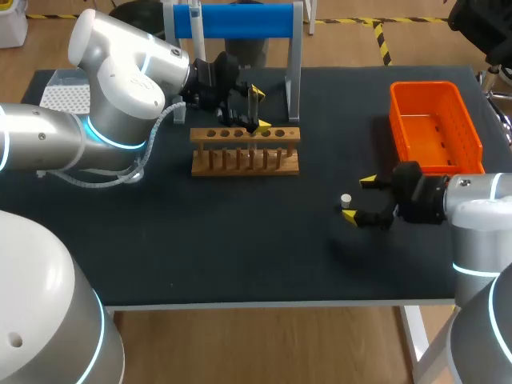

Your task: Invert the test tube, pick up the pipette, mount the tip to pipette, aspirate from beaker and dispense into the tube, eject the tip, return the pipette, and cap with the stopper.

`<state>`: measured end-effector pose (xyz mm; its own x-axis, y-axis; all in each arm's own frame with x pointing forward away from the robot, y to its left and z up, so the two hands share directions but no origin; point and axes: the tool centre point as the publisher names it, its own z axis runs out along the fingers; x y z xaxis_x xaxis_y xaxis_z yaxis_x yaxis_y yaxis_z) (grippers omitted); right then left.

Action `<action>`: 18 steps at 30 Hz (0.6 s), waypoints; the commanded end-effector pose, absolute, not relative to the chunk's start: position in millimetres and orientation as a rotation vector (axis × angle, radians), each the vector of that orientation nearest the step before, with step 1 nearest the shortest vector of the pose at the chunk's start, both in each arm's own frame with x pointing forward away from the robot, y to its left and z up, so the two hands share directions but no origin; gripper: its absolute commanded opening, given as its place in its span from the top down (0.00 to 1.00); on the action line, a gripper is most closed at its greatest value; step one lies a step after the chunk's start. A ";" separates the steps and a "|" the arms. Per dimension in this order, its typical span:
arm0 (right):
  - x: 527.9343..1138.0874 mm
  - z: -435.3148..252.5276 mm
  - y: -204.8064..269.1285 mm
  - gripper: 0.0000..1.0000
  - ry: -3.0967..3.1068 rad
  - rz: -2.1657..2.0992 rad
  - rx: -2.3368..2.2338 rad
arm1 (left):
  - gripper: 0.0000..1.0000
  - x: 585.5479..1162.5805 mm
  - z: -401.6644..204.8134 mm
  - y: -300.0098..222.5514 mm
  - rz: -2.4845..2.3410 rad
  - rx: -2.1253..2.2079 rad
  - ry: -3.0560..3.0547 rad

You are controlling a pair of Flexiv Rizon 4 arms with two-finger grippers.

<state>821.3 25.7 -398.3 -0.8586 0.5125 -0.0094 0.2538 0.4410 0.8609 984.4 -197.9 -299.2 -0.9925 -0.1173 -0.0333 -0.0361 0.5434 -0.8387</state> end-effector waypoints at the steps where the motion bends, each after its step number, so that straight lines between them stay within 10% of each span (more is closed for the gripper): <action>1: 824.5 -404.4 30.6 0.00 2.423 1.371 0.670 | 0.00 985.5 -298.7 -197.6 -1.455 -0.131 2.689; 18: 837.9 -417.1 36.4 0.22 2.421 1.356 0.710 | 0.00 985.5 -298.7 -197.6 -1.455 -0.131 2.689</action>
